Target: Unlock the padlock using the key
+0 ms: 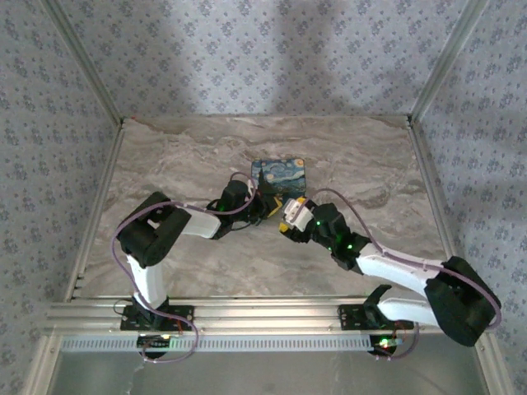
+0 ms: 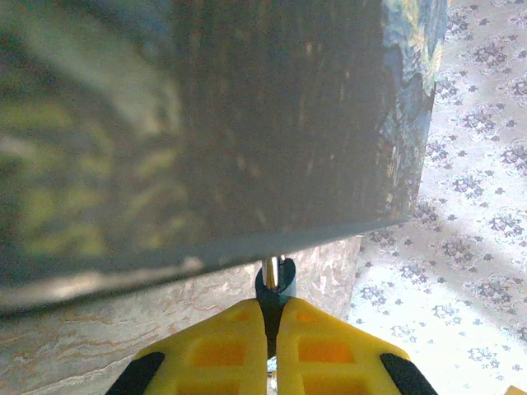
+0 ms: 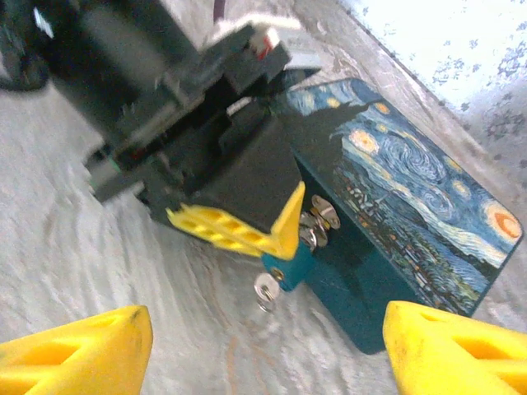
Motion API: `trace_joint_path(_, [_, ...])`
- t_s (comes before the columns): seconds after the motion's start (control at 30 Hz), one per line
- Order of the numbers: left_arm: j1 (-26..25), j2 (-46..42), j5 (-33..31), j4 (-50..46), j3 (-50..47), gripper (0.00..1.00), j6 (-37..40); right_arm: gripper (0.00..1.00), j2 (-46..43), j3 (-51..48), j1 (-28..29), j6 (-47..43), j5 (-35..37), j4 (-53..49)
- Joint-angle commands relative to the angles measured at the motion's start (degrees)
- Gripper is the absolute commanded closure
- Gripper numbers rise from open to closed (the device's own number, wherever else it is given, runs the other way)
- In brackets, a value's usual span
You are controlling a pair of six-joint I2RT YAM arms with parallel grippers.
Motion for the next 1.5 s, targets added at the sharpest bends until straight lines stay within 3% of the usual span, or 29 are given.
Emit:
trace_joint_path(0.0, [-0.5,-0.8,1.9,-0.8,0.9,0.93,-2.5,0.26,2.4,-0.6,0.8,-12.0,5.3,2.5])
trace_joint_path(0.23, [-0.6,-0.6,2.3,-0.9,1.2,0.93,-2.7,0.28,9.9,0.1,2.6,-17.1,9.1,7.7])
trace_joint_path(0.57, [-0.5,-0.4,2.5,-1.0,1.5,0.93,-2.8,0.53,18.1,2.9,3.3,-17.2,10.7,13.6])
trace_joint_path(1.47, [-0.5,-0.2,3.0,-0.6,1.5,0.93,-3.1,0.85,23.5,4.0,2.7,-15.7,15.0,20.1])
